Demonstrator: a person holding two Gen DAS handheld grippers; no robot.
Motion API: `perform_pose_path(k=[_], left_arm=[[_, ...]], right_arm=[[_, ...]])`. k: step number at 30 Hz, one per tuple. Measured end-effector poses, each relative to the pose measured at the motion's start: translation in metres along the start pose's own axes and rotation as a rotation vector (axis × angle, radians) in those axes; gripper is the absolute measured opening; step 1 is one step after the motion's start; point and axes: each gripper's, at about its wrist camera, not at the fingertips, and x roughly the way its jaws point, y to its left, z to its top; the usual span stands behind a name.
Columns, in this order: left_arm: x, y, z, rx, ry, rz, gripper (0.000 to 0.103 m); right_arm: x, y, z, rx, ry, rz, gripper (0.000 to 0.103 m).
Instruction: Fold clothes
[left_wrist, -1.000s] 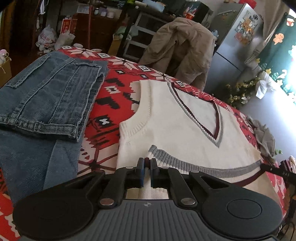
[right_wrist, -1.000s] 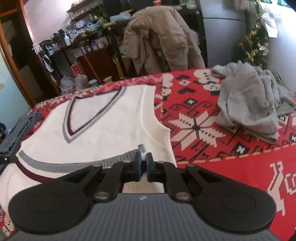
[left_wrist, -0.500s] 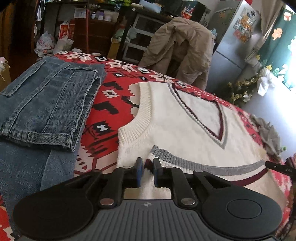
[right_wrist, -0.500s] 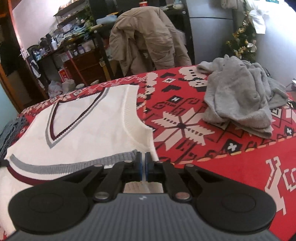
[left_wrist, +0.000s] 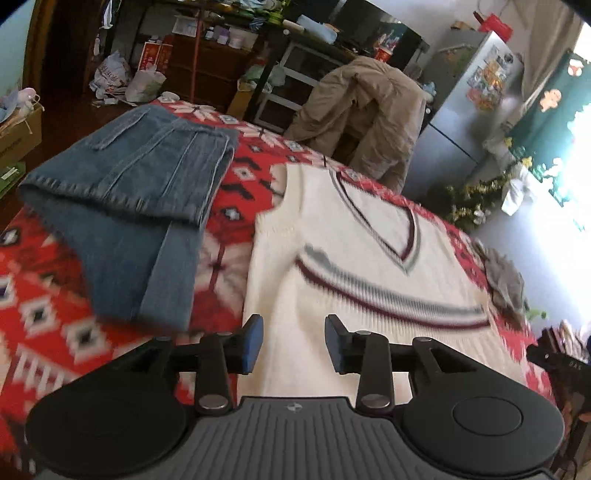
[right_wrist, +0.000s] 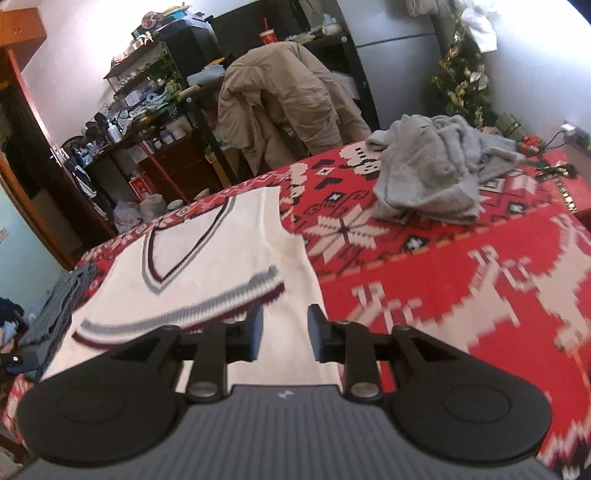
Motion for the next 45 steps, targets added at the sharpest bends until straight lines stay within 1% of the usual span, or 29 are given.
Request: perform_pose_path(k=[1,3,7,8,9,10,12,14,16,17,18,19,20,22,23,26,28,32,33,35,39,40,41,42,44,45], left_arm=[[-0.003,0.000,-0.007,-0.008,0.006,0.006,0.037],[-0.012,0.000,-0.021,-0.027,0.010,0.011,0.037],[-0.031,-0.012,-0.038,-0.029,0.002,0.010,0.037],[-0.036,-0.016,-0.042,-0.026,0.001,0.010,0.039],[-0.041,-0.020,-0.045,-0.024,-0.001,0.009,0.044],[-0.045,-0.024,-0.049,-0.021,-0.003,0.009,0.046],[-0.055,-0.032,-0.056,-0.016,-0.007,0.008,0.058],[-0.065,-0.040,-0.064,-0.011,-0.011,0.007,0.063],[-0.074,-0.049,-0.071,-0.006,-0.013,0.003,0.065],[-0.076,-0.054,-0.073,0.000,-0.005,-0.011,0.069],[-0.079,-0.060,-0.075,0.008,0.008,-0.031,0.073],[-0.082,-0.066,-0.077,0.016,0.021,-0.052,0.074],[-0.084,-0.072,-0.080,0.025,0.034,-0.069,0.076],[-0.087,-0.088,-0.083,0.052,0.065,-0.068,0.083],[-0.087,-0.096,-0.084,0.073,0.079,-0.047,0.085],[-0.087,-0.118,-0.091,0.149,0.103,0.036,0.085],[-0.087,-0.128,-0.094,0.189,0.105,0.075,0.085],[-0.093,-0.135,-0.091,0.148,0.091,0.128,0.085],[-0.095,-0.137,-0.090,0.140,0.088,0.138,0.085],[-0.098,-0.142,-0.083,0.144,0.085,0.144,0.085],[-0.108,-0.158,-0.065,0.197,0.005,0.195,0.085],[-0.110,-0.161,-0.061,0.207,-0.011,0.203,0.085],[-0.110,-0.162,-0.056,0.207,-0.012,0.195,0.085],[-0.111,-0.163,-0.052,0.206,-0.012,0.187,0.085],[-0.111,-0.165,-0.043,0.205,-0.014,0.172,0.085],[-0.112,-0.166,-0.038,0.204,-0.015,0.164,0.085]], right_arm=[[-0.008,0.002,-0.007,-0.006,-0.005,-0.004,0.037],[-0.021,0.002,-0.021,0.003,-0.008,-0.011,0.041],[-0.043,0.003,-0.045,0.012,0.022,-0.035,0.041],[-0.050,0.003,-0.050,0.007,0.028,-0.038,0.043],[-0.058,0.005,-0.055,-0.003,0.036,-0.043,0.048],[-0.065,0.007,-0.058,-0.008,0.039,-0.038,0.055],[-0.078,0.014,-0.064,-0.036,0.043,-0.024,0.065],[-0.090,0.024,-0.068,-0.071,0.046,-0.010,0.071],[-0.101,0.033,-0.072,-0.099,0.046,0.005,0.080],[-0.107,0.039,-0.073,-0.109,0.046,0.014,0.081],[-0.112,0.046,-0.074,-0.129,0.047,0.032,0.086],[-0.118,0.053,-0.074,-0.143,0.043,0.042,0.092],[-0.123,0.060,-0.074,-0.165,0.038,0.052,0.094],[-0.134,0.074,-0.074,-0.208,0.028,0.076,0.099],[-0.139,0.082,-0.074,-0.228,0.029,0.090,0.102],[-0.149,0.103,-0.075,-0.302,0.050,0.115,0.102],[-0.152,0.116,-0.076,-0.339,0.056,0.071,0.102],[-0.157,0.138,-0.076,-0.400,0.071,-0.021,0.102],[-0.157,0.143,-0.075,-0.410,0.076,-0.062,0.102],[-0.159,0.151,-0.069,-0.450,0.075,-0.109,0.102],[-0.164,0.167,-0.050,-0.512,0.090,-0.170,0.102],[-0.167,0.173,-0.046,-0.543,0.084,-0.173,0.102],[-0.170,0.177,-0.039,-0.552,0.067,-0.178,0.102],[-0.173,0.178,-0.034,-0.532,0.063,-0.165,0.102],[-0.172,0.180,-0.019,-0.487,0.100,-0.099,0.102],[-0.173,0.182,-0.014,-0.471,0.106,-0.082,0.102]])
